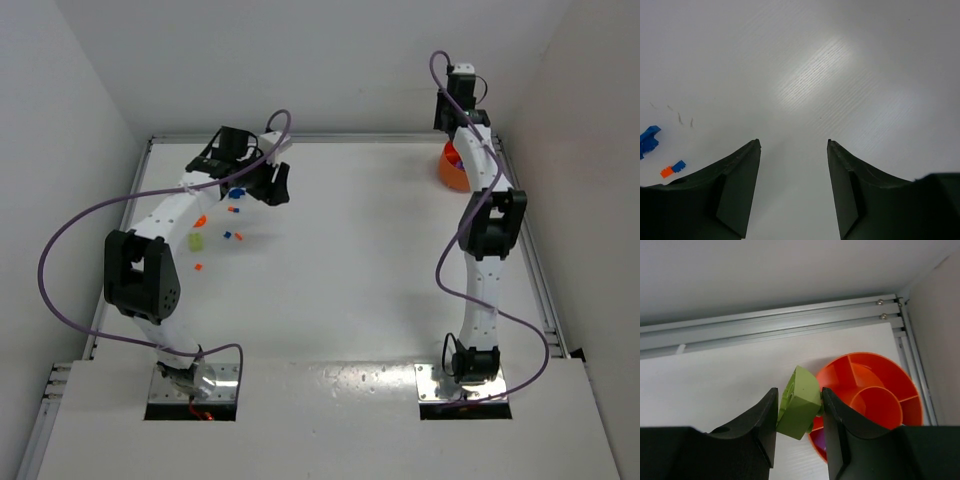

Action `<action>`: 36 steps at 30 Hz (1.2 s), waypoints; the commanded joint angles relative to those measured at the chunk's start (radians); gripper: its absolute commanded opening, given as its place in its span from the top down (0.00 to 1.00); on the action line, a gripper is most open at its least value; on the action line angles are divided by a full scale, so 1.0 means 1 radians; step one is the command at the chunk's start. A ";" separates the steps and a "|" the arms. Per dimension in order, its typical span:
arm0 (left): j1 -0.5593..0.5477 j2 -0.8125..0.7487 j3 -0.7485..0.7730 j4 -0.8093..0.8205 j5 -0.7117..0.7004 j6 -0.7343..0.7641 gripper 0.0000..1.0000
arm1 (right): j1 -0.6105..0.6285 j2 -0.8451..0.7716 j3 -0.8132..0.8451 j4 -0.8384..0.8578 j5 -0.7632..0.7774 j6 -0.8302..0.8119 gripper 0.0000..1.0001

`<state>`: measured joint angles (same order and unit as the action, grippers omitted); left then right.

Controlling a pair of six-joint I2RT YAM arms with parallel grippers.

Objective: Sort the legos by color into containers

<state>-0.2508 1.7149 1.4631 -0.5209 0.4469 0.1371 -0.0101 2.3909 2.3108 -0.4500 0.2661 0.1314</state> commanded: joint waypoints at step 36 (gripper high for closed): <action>0.015 0.018 0.013 0.036 -0.089 -0.082 0.24 | -0.045 0.079 0.030 0.088 0.110 -0.076 0.96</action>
<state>-0.2466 1.7355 1.4631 -0.5072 0.3576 0.0666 -0.0505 2.4718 2.3230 -0.3958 0.3595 0.0700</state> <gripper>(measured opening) 0.762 0.369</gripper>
